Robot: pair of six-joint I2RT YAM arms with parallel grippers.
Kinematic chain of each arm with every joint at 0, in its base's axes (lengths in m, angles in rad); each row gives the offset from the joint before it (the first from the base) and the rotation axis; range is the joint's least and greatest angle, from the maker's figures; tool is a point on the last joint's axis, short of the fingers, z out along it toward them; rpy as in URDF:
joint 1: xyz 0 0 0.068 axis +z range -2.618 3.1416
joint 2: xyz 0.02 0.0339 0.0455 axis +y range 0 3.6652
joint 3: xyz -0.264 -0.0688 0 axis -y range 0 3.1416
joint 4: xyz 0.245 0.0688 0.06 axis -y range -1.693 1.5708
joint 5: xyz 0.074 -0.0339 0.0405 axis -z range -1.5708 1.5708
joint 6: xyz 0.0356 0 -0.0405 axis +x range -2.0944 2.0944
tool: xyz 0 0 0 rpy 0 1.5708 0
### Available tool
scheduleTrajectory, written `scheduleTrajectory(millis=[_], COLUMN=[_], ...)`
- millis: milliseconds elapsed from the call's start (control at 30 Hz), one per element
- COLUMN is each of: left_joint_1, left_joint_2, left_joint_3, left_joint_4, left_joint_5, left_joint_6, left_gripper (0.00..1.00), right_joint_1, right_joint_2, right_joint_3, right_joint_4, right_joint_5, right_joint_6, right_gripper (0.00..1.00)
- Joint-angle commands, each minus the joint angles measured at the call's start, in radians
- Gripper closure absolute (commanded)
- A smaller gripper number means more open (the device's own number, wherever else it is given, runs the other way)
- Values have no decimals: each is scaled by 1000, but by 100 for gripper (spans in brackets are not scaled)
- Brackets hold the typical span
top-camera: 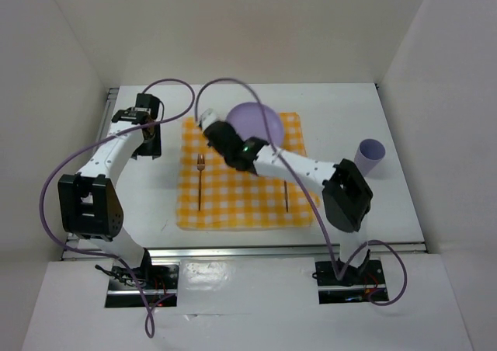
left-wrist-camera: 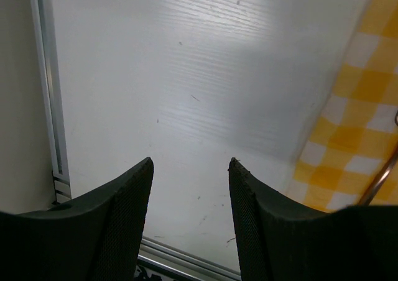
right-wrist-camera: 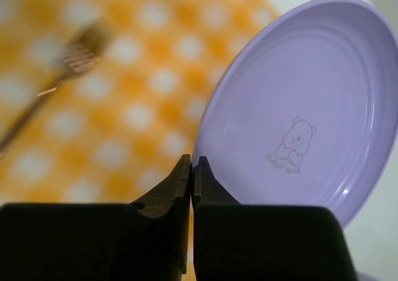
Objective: Set the dinner table for one person
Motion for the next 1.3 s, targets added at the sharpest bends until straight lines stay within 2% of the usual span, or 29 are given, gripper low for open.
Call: scheduleTrajectory(millis=[0,33,167,267,667,867,1267], left_joint_1=[60,84,115,135,154,163,163], left_joint_2=[-40,-40,-40,-60,-79,-79,-69], left_joint_3=[16,16,25,34,25,25,34], left_joint_4=[2,2,2,-7,-7,-7,-7], left_joint_5=[13,13,31,31,49,59,68], left_joint_6=[18,18,18,18,18,18,27], left_gripper=[41,41,41,41,41,41,41], right_joint_1=[123,157,294,303,303,303,303], right_joint_2=[-53,-53,-34,22,121,142,171], right_joint_3=[-78,-78,-90,-99,-156,-100,-46], right_joint_4=[-82,-148,-225,-262,-107,-107,-107], right_joint_5=[71,80,76,112,84,136,116], right_joint_6=[82,120,316,410,335,311,269], right_gripper=[100,100,100,100,100,100,100])
